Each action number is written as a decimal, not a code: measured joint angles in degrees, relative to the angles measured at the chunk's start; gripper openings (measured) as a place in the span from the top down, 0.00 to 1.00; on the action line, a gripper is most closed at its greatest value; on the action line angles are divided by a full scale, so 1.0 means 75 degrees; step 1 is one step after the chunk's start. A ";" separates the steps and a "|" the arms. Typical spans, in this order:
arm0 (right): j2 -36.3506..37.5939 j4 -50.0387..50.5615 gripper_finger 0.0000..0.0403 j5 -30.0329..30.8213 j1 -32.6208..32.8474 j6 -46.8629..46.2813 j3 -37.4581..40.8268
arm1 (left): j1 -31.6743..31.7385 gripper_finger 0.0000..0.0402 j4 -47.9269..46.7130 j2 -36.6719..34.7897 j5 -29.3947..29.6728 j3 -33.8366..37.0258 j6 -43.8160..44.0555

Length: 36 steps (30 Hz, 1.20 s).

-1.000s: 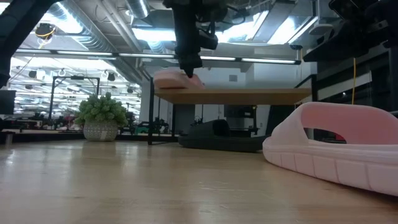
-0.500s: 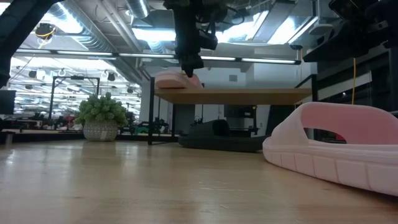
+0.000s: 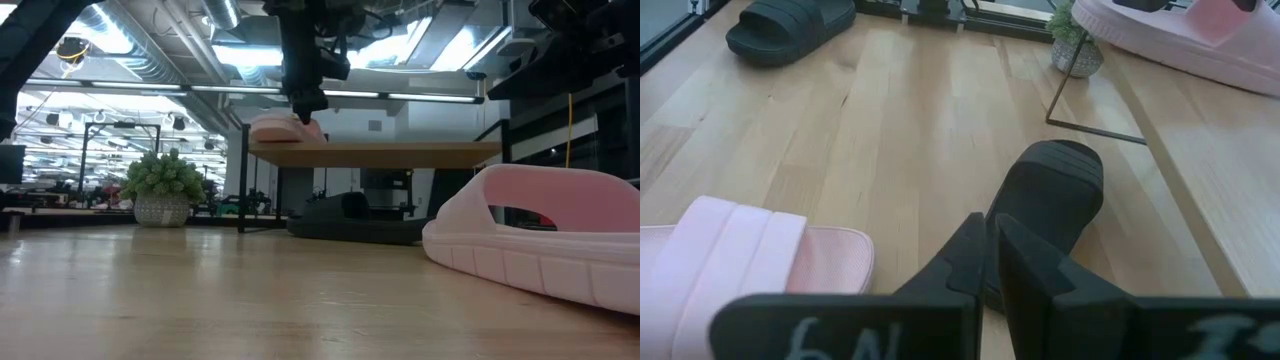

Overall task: Pick and place slides into the shelf
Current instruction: Put the top pink slipper on the shelf, then put the pink slipper on the shelf

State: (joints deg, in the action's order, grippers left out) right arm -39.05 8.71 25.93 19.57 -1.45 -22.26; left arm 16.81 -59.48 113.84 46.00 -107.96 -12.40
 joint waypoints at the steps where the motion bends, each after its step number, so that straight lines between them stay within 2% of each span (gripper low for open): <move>1: 0.0000 0.0000 0.93 0.0000 -0.0001 0.0000 0.0000 | 0.0011 1.00 0.0003 0.0000 0.0000 0.0000 0.0000; 9: 0.0000 0.0001 0.93 0.0000 0.0001 -0.0001 0.0000 | 0.0076 0.99 0.0009 0.0000 0.0002 0.0000 0.0002; 29: 0.0000 0.0017 0.93 -0.0003 0.0000 -0.0001 0.0000 | 0.0056 0.74 -0.0003 0.0000 0.0009 0.0000 -0.0023; 36: 0.0000 0.0033 0.93 -0.0006 -0.0002 -0.0146 0.0000 | -0.0014 0.70 -0.0006 -0.0010 0.0003 0.0000 -0.0186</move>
State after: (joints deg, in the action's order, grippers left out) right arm -39.05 8.96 25.89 19.55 -2.54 -22.26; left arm 16.71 -59.53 113.76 46.02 -107.96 -13.80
